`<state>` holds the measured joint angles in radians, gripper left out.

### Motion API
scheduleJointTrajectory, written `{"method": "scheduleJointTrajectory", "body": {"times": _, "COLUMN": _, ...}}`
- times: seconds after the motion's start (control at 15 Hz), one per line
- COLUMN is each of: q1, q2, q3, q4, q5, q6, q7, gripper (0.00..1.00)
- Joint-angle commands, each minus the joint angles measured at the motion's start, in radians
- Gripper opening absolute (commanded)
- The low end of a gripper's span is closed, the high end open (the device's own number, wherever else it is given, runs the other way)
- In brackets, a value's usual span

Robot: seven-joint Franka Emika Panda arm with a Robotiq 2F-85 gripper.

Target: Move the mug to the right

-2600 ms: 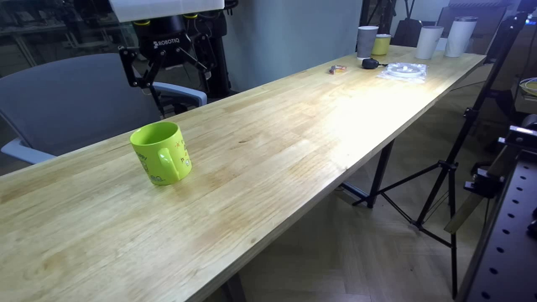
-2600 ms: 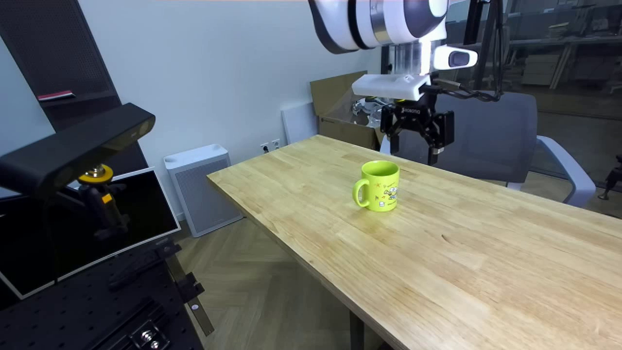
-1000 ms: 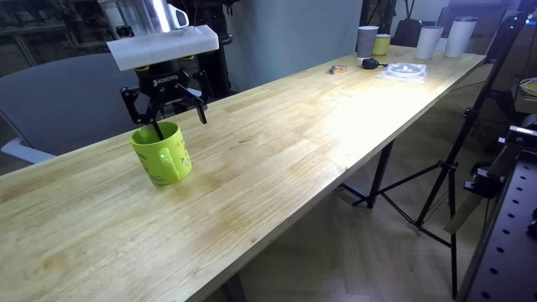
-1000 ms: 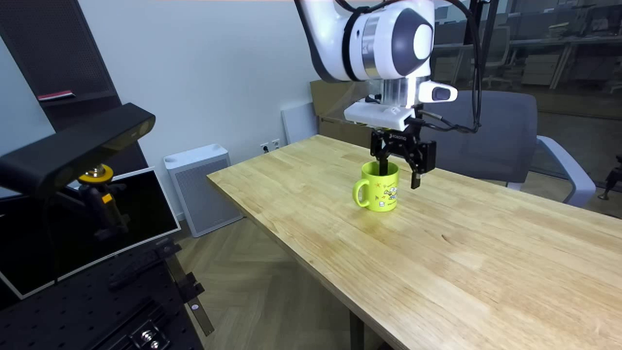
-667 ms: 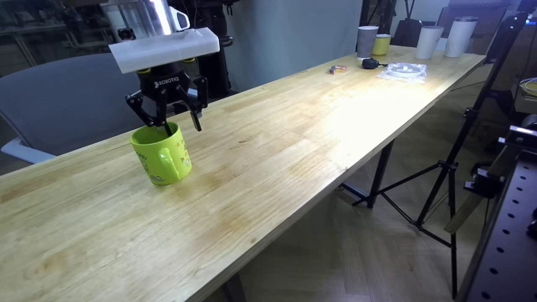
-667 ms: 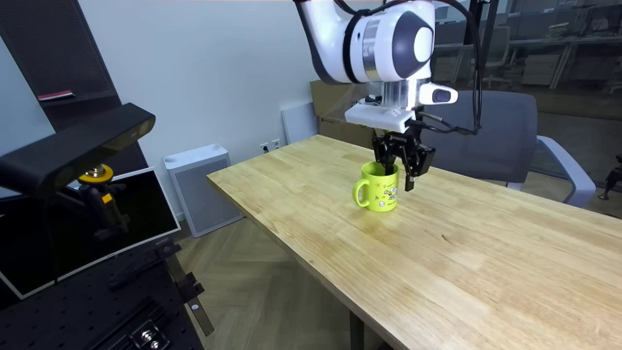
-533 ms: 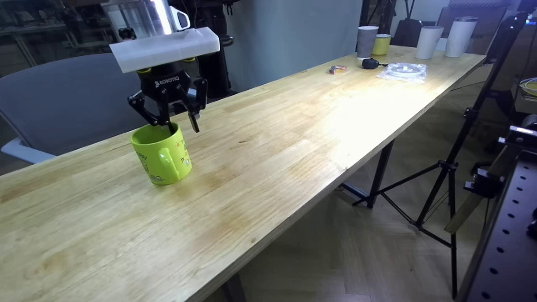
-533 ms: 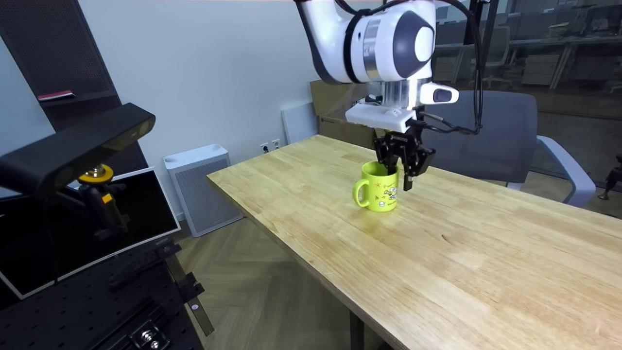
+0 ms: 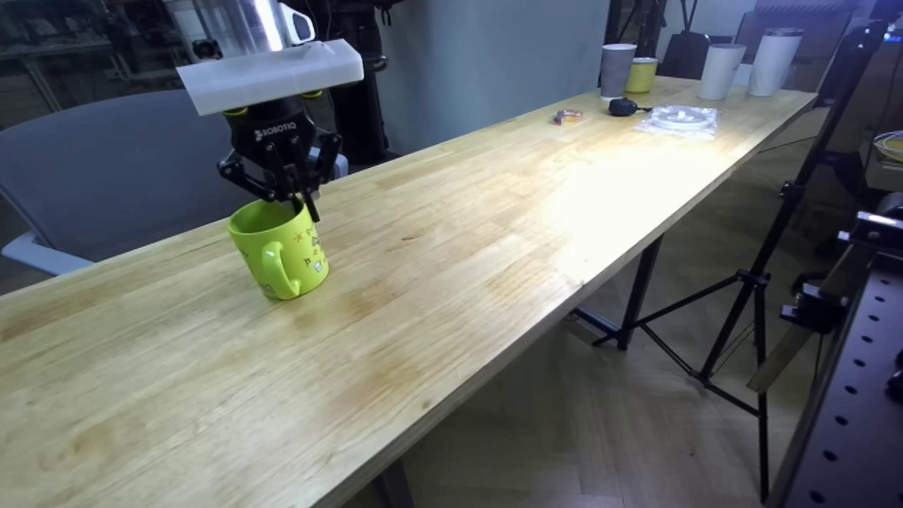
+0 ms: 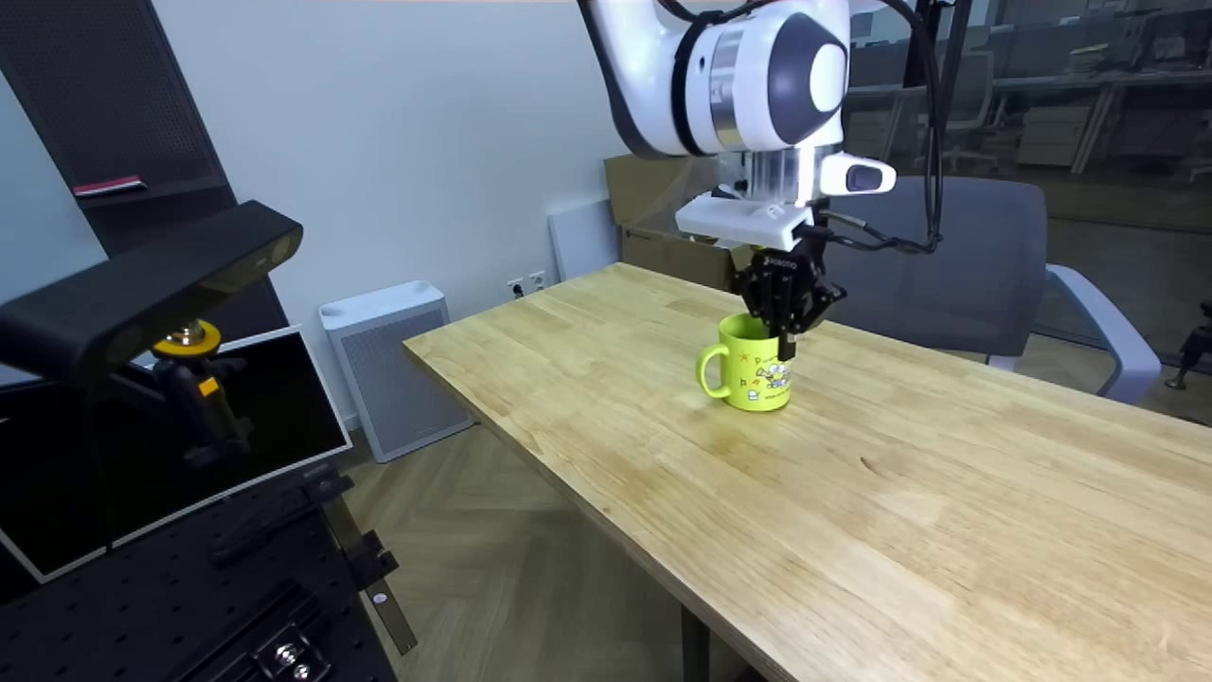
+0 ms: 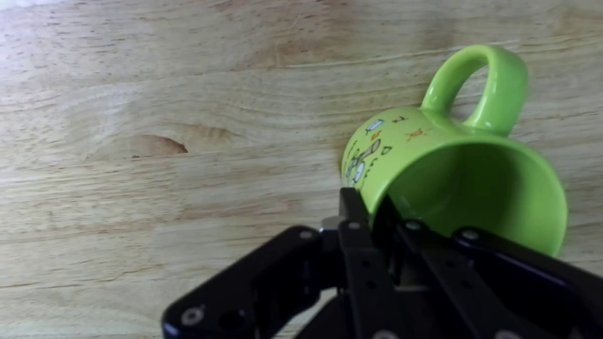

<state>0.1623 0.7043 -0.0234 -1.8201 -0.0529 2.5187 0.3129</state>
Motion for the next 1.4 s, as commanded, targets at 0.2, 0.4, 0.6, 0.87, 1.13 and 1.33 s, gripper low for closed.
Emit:
{"method": "scheduleJointTrajectory", "body": {"times": 0.2, "q1": 0.026, "q2": -0.020, "q3": -0.032, "q4": 0.033, "q5": -0.002, "q6": -0.032, "q7": 0.031, "gripper": 0.02}}
{"method": "scheduleJointTrajectory", "body": {"times": 0.4, "q1": 0.038, "q2": -0.032, "q3": -0.040, "q4": 0.047, "q5": -0.010, "q6": -0.040, "q7": 0.036, "gripper": 0.02}}
{"method": "scheduleJointTrajectory", "body": {"times": 0.6, "q1": 0.043, "q2": -0.046, "q3": -0.047, "q4": 0.051, "q5": -0.013, "q6": -0.045, "q7": 0.037, "gripper": 0.02}}
{"method": "scheduleJointTrajectory", "body": {"times": 0.87, "q1": 0.026, "q2": -0.079, "q3": -0.065, "q4": 0.026, "q5": -0.012, "q6": -0.044, "q7": 0.032, "gripper": 0.02}}
{"method": "scheduleJointTrajectory", "body": {"times": 1.13, "q1": -0.005, "q2": -0.115, "q3": -0.109, "q4": -0.010, "q5": -0.017, "q6": -0.035, "q7": 0.030, "gripper": 0.02}}
{"method": "scheduleJointTrajectory", "body": {"times": 1.33, "q1": -0.050, "q2": -0.151, "q3": -0.142, "q4": -0.052, "q5": -0.012, "q6": -0.026, "q7": 0.022, "gripper": 0.02}}
